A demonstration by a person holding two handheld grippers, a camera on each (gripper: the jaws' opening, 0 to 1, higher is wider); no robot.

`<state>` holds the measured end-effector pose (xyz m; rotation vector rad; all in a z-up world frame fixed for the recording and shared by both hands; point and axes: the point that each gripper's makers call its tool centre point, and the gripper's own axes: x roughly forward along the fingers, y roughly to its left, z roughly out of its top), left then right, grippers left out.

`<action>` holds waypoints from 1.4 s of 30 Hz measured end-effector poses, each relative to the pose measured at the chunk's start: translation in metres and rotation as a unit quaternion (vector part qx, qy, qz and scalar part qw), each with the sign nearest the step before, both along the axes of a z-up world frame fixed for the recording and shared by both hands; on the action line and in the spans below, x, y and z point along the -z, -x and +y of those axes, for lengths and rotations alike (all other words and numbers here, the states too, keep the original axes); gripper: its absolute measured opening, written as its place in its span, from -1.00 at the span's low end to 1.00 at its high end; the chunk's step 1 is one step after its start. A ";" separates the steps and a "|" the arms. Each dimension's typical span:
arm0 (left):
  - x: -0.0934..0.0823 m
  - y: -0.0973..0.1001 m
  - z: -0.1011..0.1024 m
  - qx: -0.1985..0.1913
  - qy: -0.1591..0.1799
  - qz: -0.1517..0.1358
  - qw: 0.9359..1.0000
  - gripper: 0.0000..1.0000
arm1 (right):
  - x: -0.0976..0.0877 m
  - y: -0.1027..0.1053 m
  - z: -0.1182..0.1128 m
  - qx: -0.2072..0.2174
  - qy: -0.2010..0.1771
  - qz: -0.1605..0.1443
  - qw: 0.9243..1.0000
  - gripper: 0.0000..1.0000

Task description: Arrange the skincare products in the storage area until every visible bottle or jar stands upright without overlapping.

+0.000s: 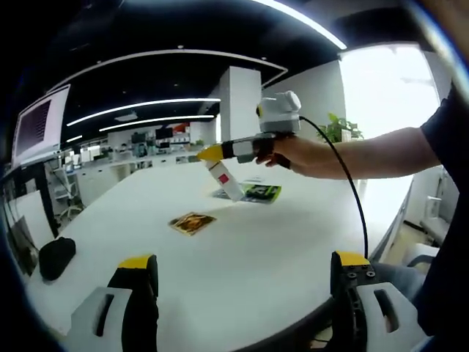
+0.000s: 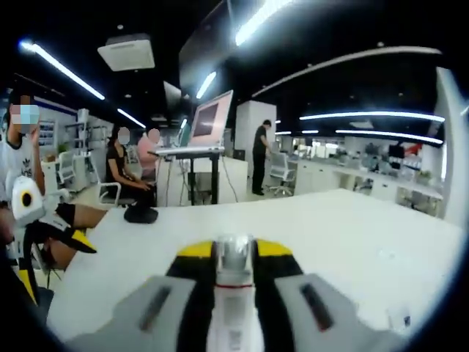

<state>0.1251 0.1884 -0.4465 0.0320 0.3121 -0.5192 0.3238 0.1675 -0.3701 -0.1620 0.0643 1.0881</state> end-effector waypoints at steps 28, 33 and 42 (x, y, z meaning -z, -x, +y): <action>0.007 -0.001 0.000 0.000 -0.003 0.010 1.000 0.99 | -0.011 -0.010 -0.011 -0.019 -0.156 -0.042 0.987 -0.65; 0.007 -0.001 -0.002 0.001 -0.004 0.010 1.000 0.99 | -0.012 -0.010 -0.015 -0.022 -0.176 -0.056 0.983 -0.65; 0.010 0.000 -0.003 0.003 -0.004 0.013 1.000 0.99 | -0.012 -0.006 -0.013 -0.037 -0.173 -0.081 0.981 -0.64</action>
